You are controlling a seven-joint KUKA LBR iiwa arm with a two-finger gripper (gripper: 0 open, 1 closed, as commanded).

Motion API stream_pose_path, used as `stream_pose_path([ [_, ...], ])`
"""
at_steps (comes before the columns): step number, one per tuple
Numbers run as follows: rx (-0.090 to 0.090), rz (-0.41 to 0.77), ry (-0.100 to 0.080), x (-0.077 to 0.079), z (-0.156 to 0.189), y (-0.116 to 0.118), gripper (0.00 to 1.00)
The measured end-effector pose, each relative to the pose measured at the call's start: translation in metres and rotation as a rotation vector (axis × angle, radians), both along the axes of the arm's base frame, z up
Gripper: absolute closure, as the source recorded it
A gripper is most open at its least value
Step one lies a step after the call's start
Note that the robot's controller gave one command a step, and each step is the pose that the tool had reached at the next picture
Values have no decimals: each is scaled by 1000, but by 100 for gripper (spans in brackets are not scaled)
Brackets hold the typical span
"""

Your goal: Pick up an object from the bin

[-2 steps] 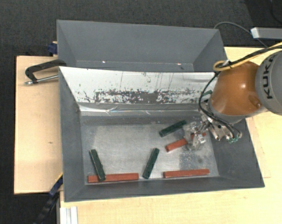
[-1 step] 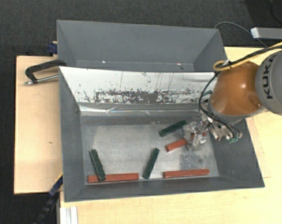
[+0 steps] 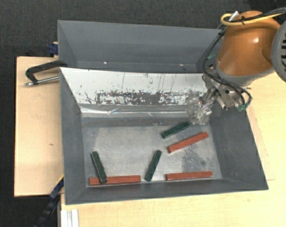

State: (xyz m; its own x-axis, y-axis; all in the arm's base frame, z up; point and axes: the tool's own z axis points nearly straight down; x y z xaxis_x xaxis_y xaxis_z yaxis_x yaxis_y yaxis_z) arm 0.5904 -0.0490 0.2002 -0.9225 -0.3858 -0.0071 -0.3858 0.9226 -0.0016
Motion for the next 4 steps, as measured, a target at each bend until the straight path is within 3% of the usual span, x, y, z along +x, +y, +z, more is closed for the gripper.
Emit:
stream_pose_path([
  [1, 0, -1, 1, 0, 0, 0, 0],
  [2, 0, -1, 1, 0, 0, 0, 0],
  [3, 0, -60, 0, 3, 18, 24, 0],
  [4, 0, -1, -3, -14, -29, 25, 0],
])
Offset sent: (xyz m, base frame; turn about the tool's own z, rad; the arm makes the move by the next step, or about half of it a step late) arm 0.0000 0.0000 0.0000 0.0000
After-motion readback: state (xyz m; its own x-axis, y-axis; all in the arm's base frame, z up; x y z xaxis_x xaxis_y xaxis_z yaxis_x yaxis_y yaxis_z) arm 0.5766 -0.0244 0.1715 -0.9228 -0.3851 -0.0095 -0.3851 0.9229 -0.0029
